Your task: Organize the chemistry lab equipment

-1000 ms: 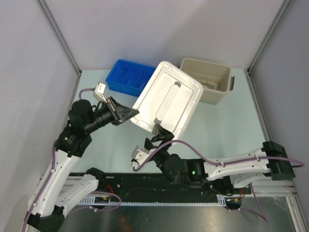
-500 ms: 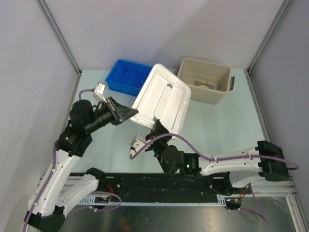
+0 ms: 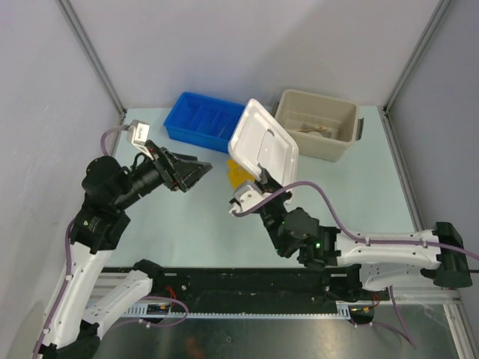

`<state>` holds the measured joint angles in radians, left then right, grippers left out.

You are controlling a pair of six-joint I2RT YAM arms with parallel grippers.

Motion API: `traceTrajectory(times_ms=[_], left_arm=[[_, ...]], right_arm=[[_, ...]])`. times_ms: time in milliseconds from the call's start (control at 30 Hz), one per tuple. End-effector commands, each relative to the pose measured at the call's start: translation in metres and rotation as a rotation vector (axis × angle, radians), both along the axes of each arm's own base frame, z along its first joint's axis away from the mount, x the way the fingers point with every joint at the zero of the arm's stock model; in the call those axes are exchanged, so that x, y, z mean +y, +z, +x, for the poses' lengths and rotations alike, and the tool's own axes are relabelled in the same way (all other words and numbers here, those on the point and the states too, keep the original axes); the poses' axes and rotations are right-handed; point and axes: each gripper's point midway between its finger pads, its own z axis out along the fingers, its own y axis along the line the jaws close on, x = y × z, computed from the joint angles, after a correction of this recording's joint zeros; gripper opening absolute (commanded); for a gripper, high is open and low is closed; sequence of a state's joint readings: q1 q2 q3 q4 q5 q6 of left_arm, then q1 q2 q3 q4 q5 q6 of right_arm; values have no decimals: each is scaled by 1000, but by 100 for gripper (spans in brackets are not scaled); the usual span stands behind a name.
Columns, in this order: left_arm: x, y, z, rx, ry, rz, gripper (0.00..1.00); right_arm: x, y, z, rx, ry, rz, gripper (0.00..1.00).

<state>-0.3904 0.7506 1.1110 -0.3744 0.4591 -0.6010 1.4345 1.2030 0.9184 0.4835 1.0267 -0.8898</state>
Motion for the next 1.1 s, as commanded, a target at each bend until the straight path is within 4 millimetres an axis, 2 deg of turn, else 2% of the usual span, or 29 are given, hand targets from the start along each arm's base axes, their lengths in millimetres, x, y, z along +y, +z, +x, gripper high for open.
traceTrajectory(times_ms=[0,167,300,433,567,867,1067], left_arm=[[2,19,-2,-189,-30,93,79],[6,18,6,-262,-9,165,82],[7,15,15,-264,5,188,84],[-2,8,23,-241,-47,203,84],[-10,-1,28,-212,-97,211,85],[2,-18,50,-127,-77,201,92],[1,-18,44,-125,-147,164,94]], right_arm=[[-30,49,-3,0,23,253,0],[-59,76,-3,96,151,549,0],[-77,85,3,188,222,724,0],[-86,94,4,272,310,868,0],[-86,108,-2,367,456,1014,0],[-85,135,-24,513,734,1149,0],[-82,142,-35,582,842,1154,0]])
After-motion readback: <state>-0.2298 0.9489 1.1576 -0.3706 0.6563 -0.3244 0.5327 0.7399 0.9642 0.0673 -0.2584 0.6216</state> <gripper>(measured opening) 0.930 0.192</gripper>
